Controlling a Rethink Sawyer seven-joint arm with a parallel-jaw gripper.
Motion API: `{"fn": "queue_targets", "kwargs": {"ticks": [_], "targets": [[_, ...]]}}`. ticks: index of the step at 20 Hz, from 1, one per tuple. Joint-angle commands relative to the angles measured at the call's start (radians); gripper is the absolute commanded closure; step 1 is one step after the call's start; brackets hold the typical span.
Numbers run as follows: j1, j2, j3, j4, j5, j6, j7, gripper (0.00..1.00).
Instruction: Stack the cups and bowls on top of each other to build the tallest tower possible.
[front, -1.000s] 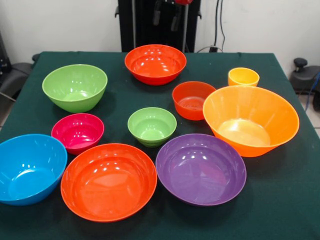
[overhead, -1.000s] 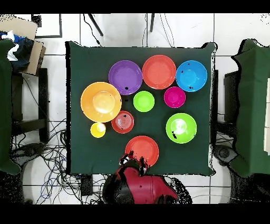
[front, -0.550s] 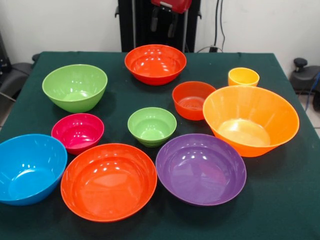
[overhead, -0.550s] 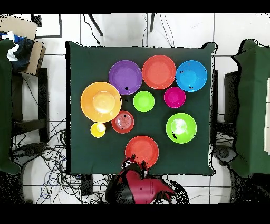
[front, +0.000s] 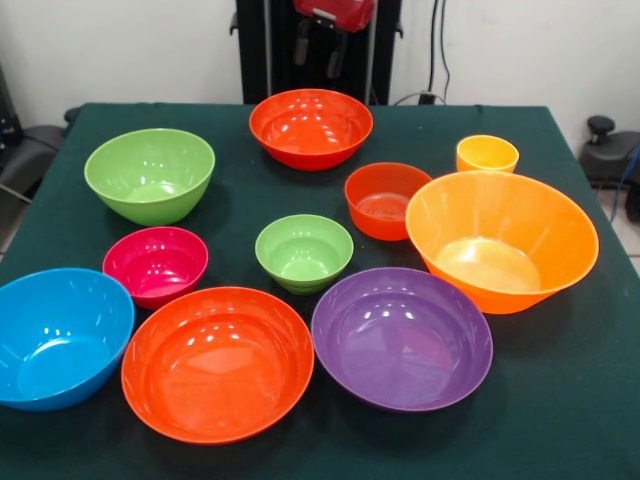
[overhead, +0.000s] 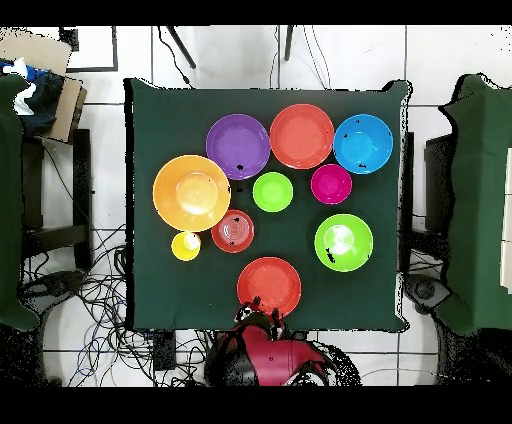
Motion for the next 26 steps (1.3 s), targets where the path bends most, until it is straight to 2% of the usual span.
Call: {"fn": "queue_targets", "kwargs": {"ticks": [1,15,26], "targets": [[-0.035,0.033,0.060,-0.060,-0.049,-0.030,0.041,0.00],[-0.080,0.076,0.021,-0.110,-0.100,-0.070,0.018,0.00],[-0.032,0.164,-0.023,-0.161,-0.037,-0.139,0.045,0.00]]}}
